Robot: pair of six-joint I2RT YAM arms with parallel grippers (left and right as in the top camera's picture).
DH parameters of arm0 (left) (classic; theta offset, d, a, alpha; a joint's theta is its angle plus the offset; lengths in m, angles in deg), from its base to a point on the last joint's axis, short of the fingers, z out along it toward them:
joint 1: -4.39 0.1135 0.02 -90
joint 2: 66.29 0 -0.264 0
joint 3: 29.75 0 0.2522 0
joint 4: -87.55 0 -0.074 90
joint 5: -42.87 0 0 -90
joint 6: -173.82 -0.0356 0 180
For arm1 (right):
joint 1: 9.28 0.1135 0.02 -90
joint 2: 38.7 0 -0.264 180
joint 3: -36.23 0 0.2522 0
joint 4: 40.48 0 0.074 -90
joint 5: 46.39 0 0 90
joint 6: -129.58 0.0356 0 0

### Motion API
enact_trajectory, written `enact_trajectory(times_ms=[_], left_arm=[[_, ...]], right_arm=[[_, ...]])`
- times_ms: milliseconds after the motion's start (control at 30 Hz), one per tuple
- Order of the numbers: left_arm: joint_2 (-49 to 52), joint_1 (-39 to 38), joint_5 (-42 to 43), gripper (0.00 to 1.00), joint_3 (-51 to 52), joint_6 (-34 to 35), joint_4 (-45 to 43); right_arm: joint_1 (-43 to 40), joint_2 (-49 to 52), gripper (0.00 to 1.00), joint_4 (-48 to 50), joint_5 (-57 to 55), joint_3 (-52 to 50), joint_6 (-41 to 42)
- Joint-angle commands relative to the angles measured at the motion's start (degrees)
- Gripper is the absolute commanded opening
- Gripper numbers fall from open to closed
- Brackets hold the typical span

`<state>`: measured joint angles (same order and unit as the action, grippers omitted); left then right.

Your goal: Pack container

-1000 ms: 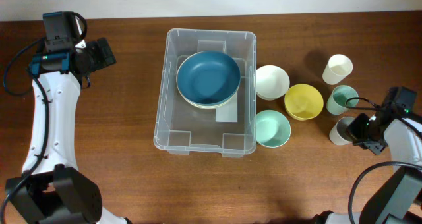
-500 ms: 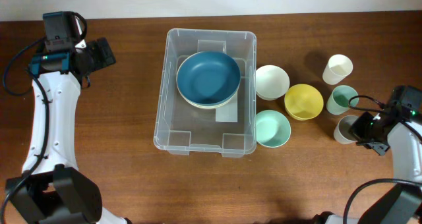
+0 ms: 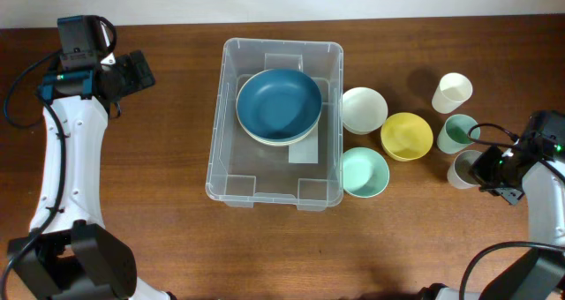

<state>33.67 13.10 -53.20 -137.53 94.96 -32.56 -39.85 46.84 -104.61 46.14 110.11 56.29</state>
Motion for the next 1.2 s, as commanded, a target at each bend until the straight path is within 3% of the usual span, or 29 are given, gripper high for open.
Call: enact_trajectory(times_ms=[0, 533, 867, 900, 967, 1000, 1167], left_arm=[[-0.68, 0.09, -0.24, 1.00, -0.94, -0.11, 0.00], [-0.68, 0.09, -0.24, 1.00, -0.94, -0.11, 0.00], [-0.66, 0.09, -0.24, 1.00, -0.94, -0.11, 0.00], [-0.68, 0.09, -0.24, 1.00, -0.94, -0.11, 0.00], [-0.68, 0.09, -0.24, 1.00, -0.94, -0.11, 0.00], [-0.68, 0.09, -0.24, 1.00, -0.94, -0.11, 0.00], [-0.68, 0.09, -0.24, 1.00, -0.94, -0.11, 0.00]], right_arm=[[-0.22, -0.90, 0.04, 0.04, -0.15, 0.85, 0.31], [-0.22, -0.79, 0.04, 10.51, -0.15, -7.87, 0.31], [-0.22, -0.74, 0.04, 11.17, -0.15, -8.22, 0.31], [-0.22, -0.74, 0.09, 11.17, -0.15, -8.22, 0.31], [-0.20, -0.74, 0.35, 11.15, -0.13, -8.22, 0.31], [-0.20, -0.74, 0.57, 11.15, -0.11, -8.22, 0.31], [-0.22, -0.74, 0.71, 11.08, 0.96, -7.72, 0.28]])
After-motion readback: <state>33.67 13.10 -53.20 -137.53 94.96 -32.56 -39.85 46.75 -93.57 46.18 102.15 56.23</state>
